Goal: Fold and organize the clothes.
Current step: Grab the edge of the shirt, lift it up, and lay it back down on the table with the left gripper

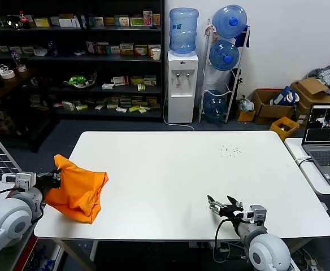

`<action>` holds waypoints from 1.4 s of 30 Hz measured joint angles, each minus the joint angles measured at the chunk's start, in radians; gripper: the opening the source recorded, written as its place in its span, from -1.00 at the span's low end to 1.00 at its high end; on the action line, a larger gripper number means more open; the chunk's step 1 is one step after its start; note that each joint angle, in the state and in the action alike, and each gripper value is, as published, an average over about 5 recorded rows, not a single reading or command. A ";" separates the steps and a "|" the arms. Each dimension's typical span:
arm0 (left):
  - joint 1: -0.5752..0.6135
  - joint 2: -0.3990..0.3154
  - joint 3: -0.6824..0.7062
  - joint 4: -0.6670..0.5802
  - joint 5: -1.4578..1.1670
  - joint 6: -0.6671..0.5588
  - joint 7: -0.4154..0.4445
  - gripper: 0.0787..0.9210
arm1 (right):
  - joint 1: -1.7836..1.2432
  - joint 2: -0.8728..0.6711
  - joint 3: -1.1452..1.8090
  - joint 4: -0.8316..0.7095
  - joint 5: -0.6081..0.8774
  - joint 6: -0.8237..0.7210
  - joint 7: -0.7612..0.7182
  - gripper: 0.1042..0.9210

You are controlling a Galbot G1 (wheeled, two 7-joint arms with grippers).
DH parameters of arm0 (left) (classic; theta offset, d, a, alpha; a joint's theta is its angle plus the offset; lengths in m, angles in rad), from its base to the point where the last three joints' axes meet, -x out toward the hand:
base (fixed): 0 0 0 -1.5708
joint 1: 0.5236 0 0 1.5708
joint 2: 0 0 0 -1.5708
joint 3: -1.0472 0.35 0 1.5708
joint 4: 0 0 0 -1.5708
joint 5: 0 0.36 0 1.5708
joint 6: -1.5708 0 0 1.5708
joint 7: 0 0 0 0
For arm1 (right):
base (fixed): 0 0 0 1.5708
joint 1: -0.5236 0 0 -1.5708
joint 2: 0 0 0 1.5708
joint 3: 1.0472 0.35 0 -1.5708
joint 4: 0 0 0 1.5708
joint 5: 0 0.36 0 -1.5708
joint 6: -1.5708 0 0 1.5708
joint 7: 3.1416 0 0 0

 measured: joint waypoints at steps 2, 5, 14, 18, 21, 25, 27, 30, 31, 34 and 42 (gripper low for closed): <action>-0.007 -0.002 0.006 -0.013 -0.024 0.003 -0.016 -0.96 | -0.006 0.006 0.005 0.002 -0.006 -0.001 0.002 0.76; -0.035 -0.032 0.040 -0.050 -0.074 0.006 -0.061 -0.96 | -0.016 0.017 0.014 0.007 -0.017 -0.004 0.007 0.76; -0.283 -0.334 0.329 -0.092 -0.255 0.001 -0.276 -0.96 | -0.070 0.070 0.059 0.038 -0.058 -0.021 0.025 0.76; -0.402 -0.511 0.458 -0.042 -0.295 -0.004 -0.345 -0.96 | -0.098 0.095 0.080 0.052 -0.074 -0.025 0.030 0.76; -0.470 -0.634 0.536 0.009 -0.304 -0.007 -0.375 -0.96 | -0.111 0.108 0.088 0.058 -0.082 -0.027 0.032 0.76; -0.527 -0.774 0.606 0.082 -0.292 -0.010 -0.399 -0.96 | -0.120 0.118 0.092 0.062 -0.087 -0.028 0.033 0.76; -0.545 -0.832 0.632 0.118 -0.278 -0.011 -0.406 -0.96 | -0.123 0.119 0.095 0.065 -0.088 -0.028 0.034 0.76; -0.564 -0.903 0.660 0.169 -0.250 -0.014 -0.410 -0.96 | -0.129 0.119 0.099 0.069 -0.088 -0.028 0.034 0.76; -0.569 -0.924 0.667 0.185 -0.239 -0.015 -0.410 -0.96 | -0.131 0.118 0.101 0.069 -0.088 -0.028 0.034 0.76; -0.583 -0.972 0.682 0.231 -0.208 -0.018 -0.407 -0.96 | -0.136 0.117 0.104 0.071 -0.088 -0.027 0.033 0.76; -0.591 -1.023 0.696 0.292 -0.139 -0.018 -0.373 -0.60 | -0.162 0.100 0.124 0.088 -0.107 0.000 0.002 0.76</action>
